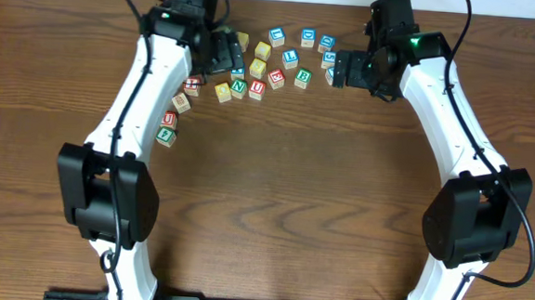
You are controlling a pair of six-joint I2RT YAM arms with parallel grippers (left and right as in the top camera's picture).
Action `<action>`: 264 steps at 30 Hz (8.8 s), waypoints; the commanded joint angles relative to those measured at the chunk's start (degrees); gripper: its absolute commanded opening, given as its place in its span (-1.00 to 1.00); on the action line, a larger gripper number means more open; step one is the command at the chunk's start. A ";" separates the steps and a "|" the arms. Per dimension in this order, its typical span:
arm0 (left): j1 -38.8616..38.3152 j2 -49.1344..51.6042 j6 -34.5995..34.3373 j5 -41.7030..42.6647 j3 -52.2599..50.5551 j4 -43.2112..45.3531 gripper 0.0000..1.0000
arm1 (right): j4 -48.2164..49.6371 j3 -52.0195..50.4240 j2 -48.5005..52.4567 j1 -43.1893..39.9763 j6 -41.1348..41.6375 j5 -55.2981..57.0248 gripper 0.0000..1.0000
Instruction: Spell out NEURIPS
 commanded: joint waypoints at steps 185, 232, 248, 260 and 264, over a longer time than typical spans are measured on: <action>-3.98 18.56 23.63 1.90 -0.85 14.21 0.29 | -0.26 1.03 0.46 0.42 0.37 0.87 0.98; -3.82 13.79 25.05 1.86 -0.63 13.31 0.00 | -0.26 1.03 0.46 0.68 0.37 0.87 0.99; -3.80 14.16 27.28 1.84 -0.92 13.55 0.00 | -0.26 1.03 0.46 0.70 0.37 0.87 0.99; -3.10 14.19 28.26 0.79 -1.01 14.19 -0.06 | -0.26 1.03 0.46 0.68 0.37 0.87 0.98; -2.91 14.16 28.24 0.83 -1.01 14.40 -0.15 | -0.26 1.03 0.46 0.68 0.37 0.87 0.98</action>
